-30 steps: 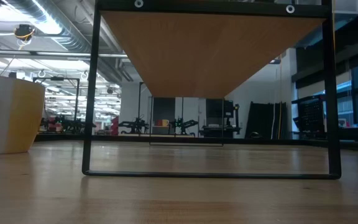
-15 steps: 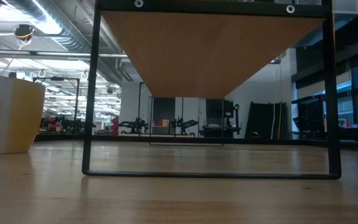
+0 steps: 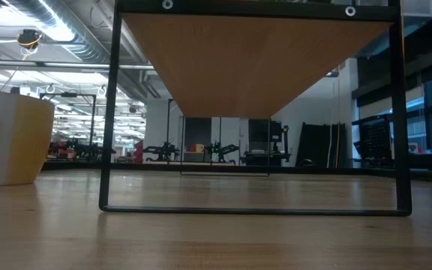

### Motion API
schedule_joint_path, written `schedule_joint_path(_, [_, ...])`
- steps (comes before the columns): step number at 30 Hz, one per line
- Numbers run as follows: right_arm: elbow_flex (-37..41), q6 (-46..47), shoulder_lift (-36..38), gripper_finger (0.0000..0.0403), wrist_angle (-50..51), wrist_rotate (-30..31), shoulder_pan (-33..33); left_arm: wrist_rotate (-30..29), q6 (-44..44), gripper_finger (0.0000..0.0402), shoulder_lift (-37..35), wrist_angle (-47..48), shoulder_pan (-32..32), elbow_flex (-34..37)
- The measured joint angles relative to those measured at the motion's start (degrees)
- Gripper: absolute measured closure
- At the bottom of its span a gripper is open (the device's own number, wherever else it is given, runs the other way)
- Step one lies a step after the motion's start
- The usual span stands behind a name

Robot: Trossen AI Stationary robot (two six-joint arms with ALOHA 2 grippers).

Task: Stack small to large cups/mugs on shelf
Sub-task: Put the brown mug on the shelf

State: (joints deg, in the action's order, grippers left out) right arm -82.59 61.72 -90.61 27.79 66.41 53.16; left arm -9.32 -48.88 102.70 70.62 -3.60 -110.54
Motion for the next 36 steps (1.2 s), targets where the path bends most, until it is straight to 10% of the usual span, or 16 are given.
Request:
schedule_joint_path(18, [0.0, 5.8, 0.0, 0.0238, 2.9, -0.4, -0.1, -10.0, 6.2, 0.0399, -4.0, 6.3, -2.8, 0.8])
schedule_joint_path(36, [0.0, 10.4, 0.0, 0.0239, -0.2, -5.1, -1.3, -5.7, 9.0, 0.0401, -3.2, -2.0, -1.0, 11.5])
